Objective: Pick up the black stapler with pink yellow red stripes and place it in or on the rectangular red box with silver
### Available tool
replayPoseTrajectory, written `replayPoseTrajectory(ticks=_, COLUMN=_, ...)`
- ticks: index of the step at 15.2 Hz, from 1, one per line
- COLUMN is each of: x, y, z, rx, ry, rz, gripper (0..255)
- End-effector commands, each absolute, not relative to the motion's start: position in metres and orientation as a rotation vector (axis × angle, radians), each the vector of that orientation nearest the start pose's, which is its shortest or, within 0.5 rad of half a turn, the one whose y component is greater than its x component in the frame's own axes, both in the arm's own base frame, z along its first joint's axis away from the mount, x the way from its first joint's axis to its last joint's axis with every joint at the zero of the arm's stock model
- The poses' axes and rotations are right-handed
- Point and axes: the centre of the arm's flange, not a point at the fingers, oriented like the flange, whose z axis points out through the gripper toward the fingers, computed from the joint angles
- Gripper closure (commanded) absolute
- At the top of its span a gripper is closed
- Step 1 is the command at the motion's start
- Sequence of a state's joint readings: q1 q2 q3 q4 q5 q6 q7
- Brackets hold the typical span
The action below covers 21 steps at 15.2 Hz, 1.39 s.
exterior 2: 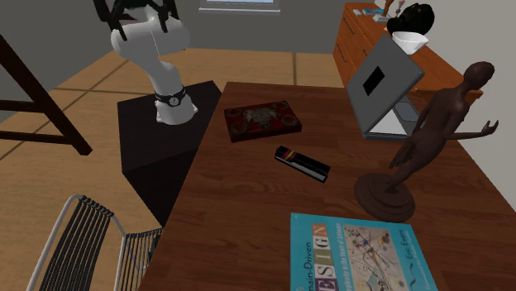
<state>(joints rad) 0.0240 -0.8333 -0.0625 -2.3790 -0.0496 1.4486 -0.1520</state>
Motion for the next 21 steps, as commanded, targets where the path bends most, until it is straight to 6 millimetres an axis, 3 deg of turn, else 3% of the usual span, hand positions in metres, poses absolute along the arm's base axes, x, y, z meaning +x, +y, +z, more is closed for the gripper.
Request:
replayPoseTrajectory(ticks=1, x=0.28, y=-0.022, z=0.583, rx=-3.126, ry=-0.207, rz=0.154, gripper=0)
replayPoseTrajectory(ticks=21, x=0.413, y=0.125, z=0.416, rx=-3.103, ry=-0.478, rz=0.059, gripper=0)
